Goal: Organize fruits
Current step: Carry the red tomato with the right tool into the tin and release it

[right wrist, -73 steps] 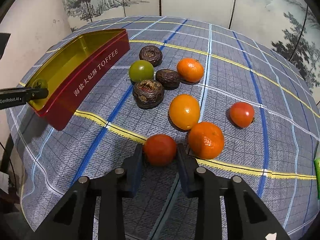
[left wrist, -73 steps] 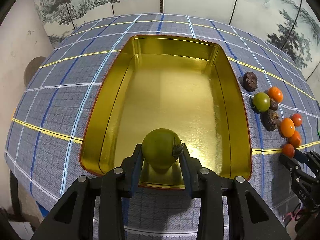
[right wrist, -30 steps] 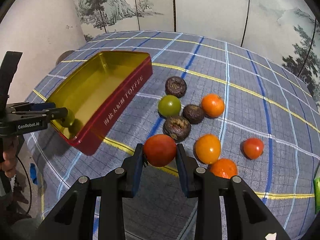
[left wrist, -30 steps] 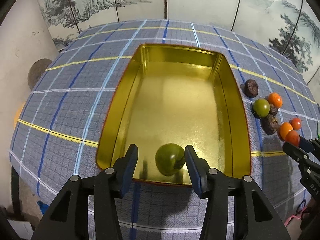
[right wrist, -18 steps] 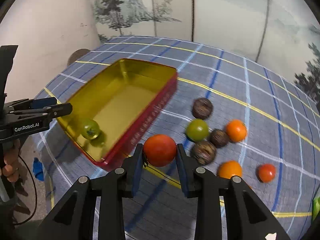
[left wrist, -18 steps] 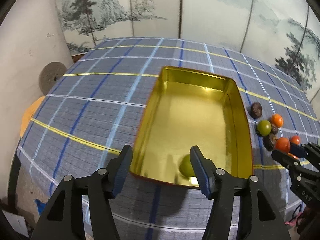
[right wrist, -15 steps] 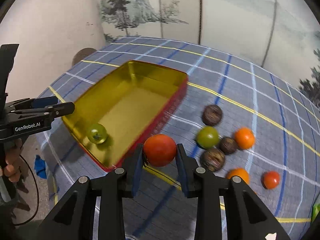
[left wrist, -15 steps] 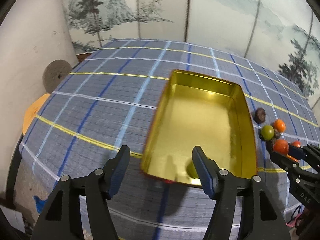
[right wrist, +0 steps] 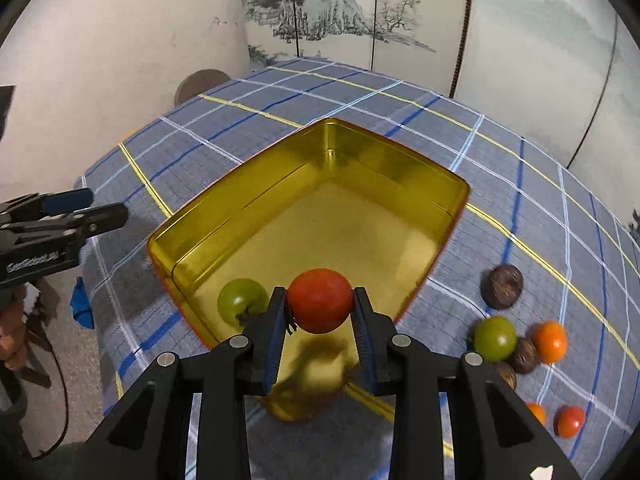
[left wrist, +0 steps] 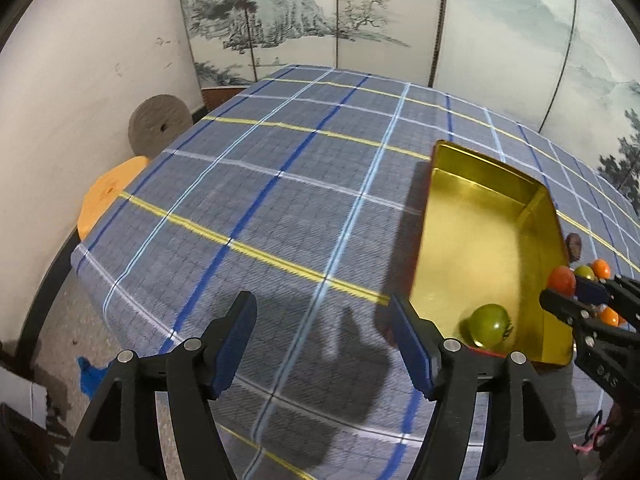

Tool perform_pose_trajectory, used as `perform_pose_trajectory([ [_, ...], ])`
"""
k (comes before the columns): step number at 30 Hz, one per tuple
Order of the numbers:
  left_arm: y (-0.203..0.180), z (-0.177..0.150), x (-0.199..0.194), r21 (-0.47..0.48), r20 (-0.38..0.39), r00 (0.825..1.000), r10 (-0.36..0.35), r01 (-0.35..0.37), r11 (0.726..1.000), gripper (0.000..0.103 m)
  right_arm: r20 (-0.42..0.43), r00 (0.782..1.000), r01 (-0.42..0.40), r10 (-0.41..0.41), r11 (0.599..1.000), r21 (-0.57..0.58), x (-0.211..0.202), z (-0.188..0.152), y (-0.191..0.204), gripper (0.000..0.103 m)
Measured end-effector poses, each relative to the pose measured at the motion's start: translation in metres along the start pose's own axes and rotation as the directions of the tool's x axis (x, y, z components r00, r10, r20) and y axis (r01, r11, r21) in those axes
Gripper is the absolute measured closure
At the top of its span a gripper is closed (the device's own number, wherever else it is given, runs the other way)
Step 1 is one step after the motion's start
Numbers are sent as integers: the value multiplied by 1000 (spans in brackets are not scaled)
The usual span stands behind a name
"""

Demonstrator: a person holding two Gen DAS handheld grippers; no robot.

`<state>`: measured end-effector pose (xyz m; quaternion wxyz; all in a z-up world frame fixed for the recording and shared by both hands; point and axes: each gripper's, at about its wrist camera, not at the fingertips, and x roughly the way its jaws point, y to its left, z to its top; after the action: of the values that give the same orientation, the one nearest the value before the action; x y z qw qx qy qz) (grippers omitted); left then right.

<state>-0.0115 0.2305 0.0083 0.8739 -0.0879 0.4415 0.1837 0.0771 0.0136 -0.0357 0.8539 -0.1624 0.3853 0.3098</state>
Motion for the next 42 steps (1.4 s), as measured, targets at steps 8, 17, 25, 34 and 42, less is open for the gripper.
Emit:
perform_pose_trajectory([
  [8, 15, -5, 10, -29, -31, 999, 12, -13, 1000, 34, -53, 998, 19, -21, 999, -31, 29, 11, 7, 74],
  [17, 28, -5, 13, -58, -38, 999, 14, -16, 998, 34, -99, 994, 40, -43, 999, -30, 53, 11, 4, 73],
  [25, 29, -7, 15, -66, -54, 999, 6, -10, 998, 34, -105, 993, 46, -51, 998, -51, 57, 10, 9, 73],
  [34, 23, -9, 14, -60, -54, 999, -2, -1, 998, 34, -98, 994, 34, -40, 998, -55, 56, 10, 10, 71],
  [42, 13, -8, 12, -45, -52, 999, -15, 12, 999, 34, -90, 996, 22, -26, 999, -45, 51, 9, 9, 70],
])
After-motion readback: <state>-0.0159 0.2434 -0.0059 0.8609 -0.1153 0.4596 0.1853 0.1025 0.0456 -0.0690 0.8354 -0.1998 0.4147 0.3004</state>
